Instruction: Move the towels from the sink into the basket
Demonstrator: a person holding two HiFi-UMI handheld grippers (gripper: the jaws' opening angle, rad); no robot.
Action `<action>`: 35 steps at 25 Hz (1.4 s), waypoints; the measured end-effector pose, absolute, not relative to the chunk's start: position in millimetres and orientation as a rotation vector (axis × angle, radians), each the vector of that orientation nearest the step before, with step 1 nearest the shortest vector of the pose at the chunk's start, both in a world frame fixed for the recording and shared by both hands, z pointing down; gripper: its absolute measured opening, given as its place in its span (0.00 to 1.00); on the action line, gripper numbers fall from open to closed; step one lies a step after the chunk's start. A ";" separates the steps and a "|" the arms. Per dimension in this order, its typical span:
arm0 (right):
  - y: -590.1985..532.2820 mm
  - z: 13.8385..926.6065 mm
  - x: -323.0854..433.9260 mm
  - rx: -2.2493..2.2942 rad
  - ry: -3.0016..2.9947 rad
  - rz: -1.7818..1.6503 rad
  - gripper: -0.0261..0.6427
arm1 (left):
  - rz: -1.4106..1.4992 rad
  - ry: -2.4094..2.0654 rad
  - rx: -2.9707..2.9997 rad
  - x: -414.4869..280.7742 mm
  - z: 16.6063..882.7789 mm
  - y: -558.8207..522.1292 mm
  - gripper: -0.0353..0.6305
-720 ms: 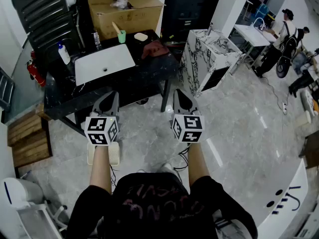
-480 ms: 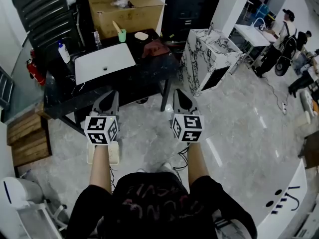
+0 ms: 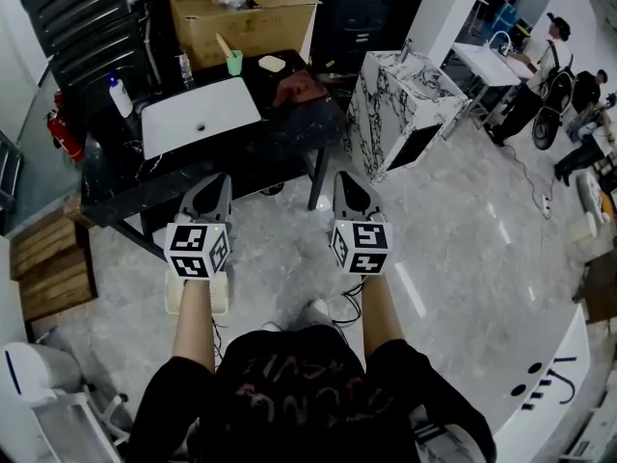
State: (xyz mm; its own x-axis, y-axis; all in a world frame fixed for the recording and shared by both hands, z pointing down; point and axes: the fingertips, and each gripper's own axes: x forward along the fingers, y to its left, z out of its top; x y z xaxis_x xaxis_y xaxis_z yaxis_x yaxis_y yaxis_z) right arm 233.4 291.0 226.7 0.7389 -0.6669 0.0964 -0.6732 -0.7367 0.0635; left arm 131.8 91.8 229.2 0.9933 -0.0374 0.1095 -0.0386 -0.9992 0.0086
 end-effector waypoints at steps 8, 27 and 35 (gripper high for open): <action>285.3 232.2 253.5 2.827 -1.088 0.112 0.06 | 0.200 -0.061 3.108 148.1 241.9 86.8 0.08; 228.1 260.1 435.7 2.820 -1.200 0.190 0.06 | 0.345 -0.154 3.088 313.2 272.1 37.3 0.08; 205.6 267.4 522.8 2.782 -1.287 0.229 0.06 | 0.391 -0.237 3.066 388.8 276.8 25.3 0.08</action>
